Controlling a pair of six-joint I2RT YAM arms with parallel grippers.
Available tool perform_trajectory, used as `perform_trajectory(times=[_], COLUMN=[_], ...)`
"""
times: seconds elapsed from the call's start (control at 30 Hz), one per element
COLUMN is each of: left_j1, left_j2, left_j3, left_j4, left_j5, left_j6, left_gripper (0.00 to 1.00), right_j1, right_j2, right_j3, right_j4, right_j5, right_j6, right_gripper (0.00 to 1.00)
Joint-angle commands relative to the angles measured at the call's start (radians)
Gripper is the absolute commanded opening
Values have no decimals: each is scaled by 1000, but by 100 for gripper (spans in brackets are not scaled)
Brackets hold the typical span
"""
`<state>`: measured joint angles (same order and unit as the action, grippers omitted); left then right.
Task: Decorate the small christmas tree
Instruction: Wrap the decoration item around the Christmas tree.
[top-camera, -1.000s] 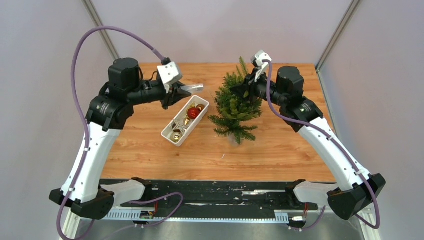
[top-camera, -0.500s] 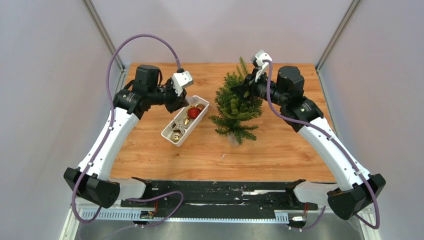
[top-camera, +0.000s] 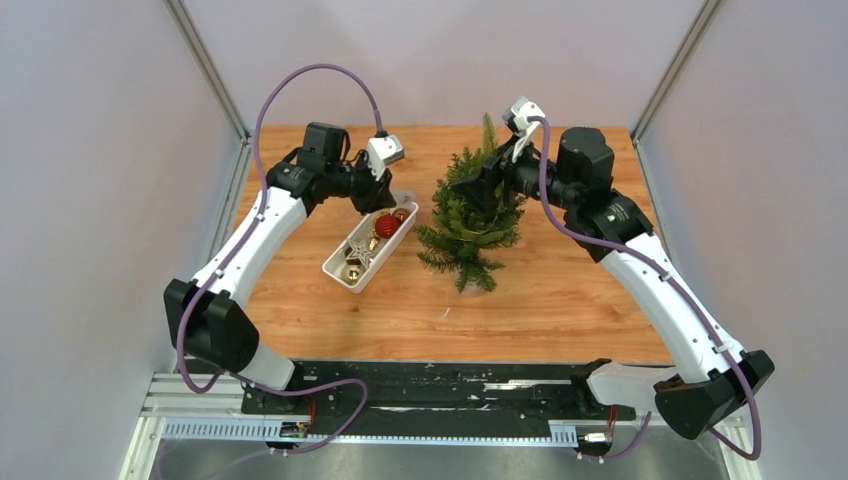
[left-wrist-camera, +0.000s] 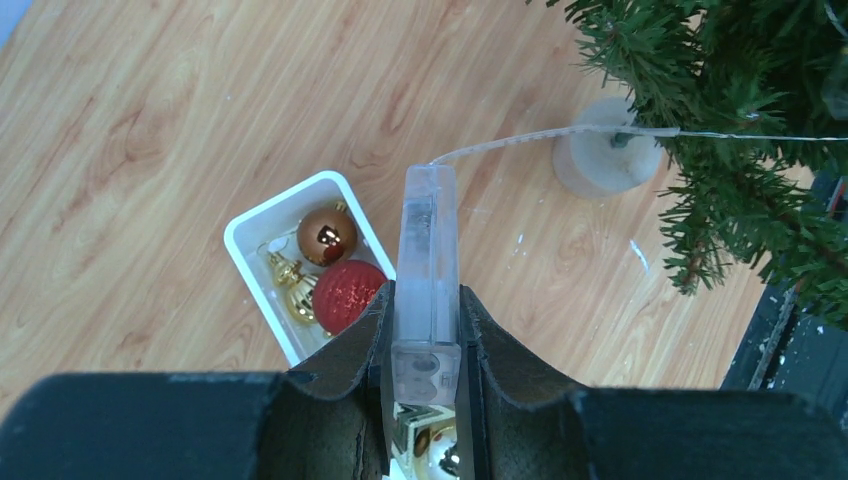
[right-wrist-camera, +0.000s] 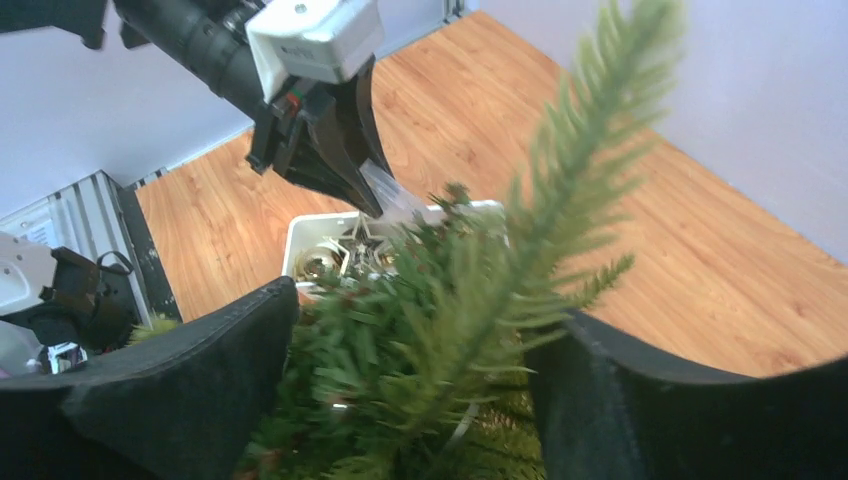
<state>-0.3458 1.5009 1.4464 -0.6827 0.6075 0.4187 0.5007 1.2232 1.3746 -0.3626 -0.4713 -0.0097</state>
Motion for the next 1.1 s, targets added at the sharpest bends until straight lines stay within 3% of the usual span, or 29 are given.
perform_trajectory(times=[0.0, 0.1, 0.3, 0.4, 0.57, 0.73, 0.9, 1.07], left_j1=[6, 5, 5, 5, 6, 5, 5, -8], left_j2=[13, 30, 61, 66, 83, 117, 176, 237], left_j3=[48, 60, 87, 99, 117, 149, 235, 313], left_j4=[60, 60, 60, 62, 79, 74, 29, 6], left_j5=[57, 72, 88, 89, 95, 112, 142, 139], left_j6=[-34, -37, -63, -67, -78, -79, -34, 7], left_gripper=[0, 0, 0, 0, 0, 0, 0, 0], right_j1=[-3, -5, -51, -150, -381, -448, -448, -437], right_j2=[-15, -17, 6, 24, 103, 272, 513, 725], right_j3=[100, 142, 318, 373, 340, 350, 491, 646], right_j4=[3, -1, -53, -57, -29, -24, -19, -23], right_j5=[-26, -33, -51, -83, -130, -87, -268, -553], right_j6=[-20, -25, 28, 99, 243, 232, 75, 77], right_gripper=[85, 99, 100, 100, 100, 100, 98, 90])
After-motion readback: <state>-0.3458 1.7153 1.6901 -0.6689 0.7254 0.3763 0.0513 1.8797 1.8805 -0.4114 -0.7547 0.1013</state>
